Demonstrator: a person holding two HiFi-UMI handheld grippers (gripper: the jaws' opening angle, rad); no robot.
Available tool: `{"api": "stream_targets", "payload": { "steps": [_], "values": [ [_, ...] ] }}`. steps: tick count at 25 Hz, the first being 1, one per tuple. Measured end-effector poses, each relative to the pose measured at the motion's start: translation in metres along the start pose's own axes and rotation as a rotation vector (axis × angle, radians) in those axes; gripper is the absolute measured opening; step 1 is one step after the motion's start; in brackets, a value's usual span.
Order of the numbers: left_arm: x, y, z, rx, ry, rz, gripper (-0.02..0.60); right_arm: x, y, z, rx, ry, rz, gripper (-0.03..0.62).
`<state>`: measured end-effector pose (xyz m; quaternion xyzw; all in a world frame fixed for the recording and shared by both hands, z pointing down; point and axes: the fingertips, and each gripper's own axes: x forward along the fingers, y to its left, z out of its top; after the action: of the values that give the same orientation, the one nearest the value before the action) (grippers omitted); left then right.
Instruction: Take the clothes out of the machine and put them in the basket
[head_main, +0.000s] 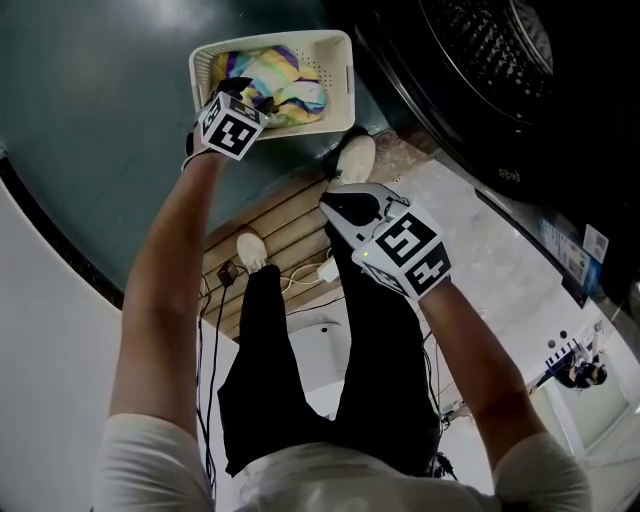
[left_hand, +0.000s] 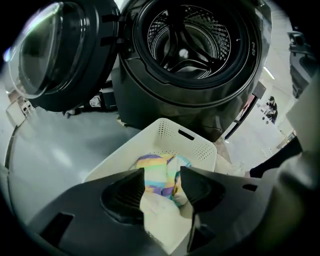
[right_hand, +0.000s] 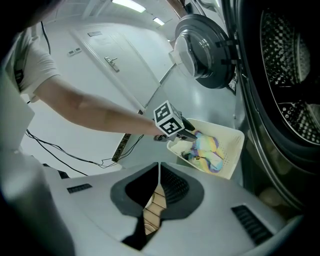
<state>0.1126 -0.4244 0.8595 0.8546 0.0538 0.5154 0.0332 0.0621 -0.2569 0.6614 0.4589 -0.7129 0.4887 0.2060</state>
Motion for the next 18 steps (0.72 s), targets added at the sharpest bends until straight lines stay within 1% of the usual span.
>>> {"api": "stream_targets", "payload": {
  "steps": [4, 6, 9, 12, 15, 18],
  "values": [
    [-0.018, -0.002, -0.002, -0.017, -0.013, -0.004, 0.222, -0.002, 0.004, 0.009, -0.01, -0.015, -0.002, 0.011],
    [-0.034, -0.001, -0.001, -0.024, -0.025, 0.0, 0.219, -0.005, 0.009, 0.016, -0.018, -0.031, -0.001, 0.011],
    [-0.062, -0.004, 0.007, -0.057, -0.058, 0.006, 0.216, -0.014, 0.021, 0.027, -0.029, -0.056, -0.005, 0.011],
    [-0.096, -0.014, 0.018, -0.066, -0.097, 0.007, 0.216, -0.028, 0.038, 0.037, -0.039, -0.081, -0.01, 0.011],
    [-0.138, -0.032, 0.024, -0.111, -0.13, -0.006, 0.218, -0.046, 0.061, 0.041, -0.043, -0.102, -0.016, 0.011],
    [-0.181, -0.044, 0.039, -0.129, -0.183, -0.012, 0.216, -0.06, 0.08, 0.047, -0.036, -0.136, -0.025, 0.011]
  ]
}}
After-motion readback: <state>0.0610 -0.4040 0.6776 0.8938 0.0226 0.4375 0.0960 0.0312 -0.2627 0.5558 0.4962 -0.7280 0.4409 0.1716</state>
